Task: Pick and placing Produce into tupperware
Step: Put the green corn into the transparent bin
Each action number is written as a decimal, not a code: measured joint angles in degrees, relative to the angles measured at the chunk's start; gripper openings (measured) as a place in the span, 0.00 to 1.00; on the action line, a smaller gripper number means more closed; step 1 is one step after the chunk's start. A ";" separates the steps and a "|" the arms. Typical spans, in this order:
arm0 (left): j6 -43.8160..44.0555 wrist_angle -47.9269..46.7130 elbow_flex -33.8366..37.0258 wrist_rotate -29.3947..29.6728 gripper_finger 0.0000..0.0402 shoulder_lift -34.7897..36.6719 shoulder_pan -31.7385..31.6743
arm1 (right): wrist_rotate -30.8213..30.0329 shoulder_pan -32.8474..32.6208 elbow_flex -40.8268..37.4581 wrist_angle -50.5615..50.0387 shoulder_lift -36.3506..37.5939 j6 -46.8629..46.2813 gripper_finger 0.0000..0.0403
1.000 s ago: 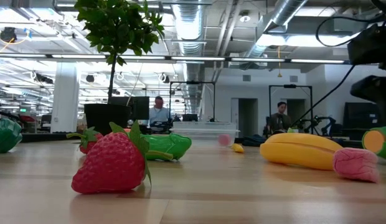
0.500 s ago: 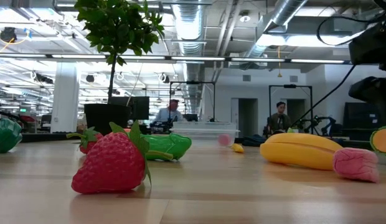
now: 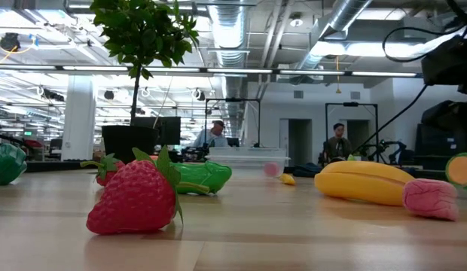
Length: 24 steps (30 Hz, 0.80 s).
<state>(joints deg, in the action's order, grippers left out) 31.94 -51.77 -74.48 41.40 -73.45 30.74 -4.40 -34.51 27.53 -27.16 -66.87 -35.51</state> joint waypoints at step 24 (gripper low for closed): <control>0.76 -0.36 0.00 0.03 0.39 0.00 0.00 | 5.97 3.05 0.02 5.48 -6.46 0.80 0.79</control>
<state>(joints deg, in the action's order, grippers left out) 32.71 -52.13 -74.48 41.43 -73.45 30.74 1.57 -31.45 27.55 -21.68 -73.33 -34.71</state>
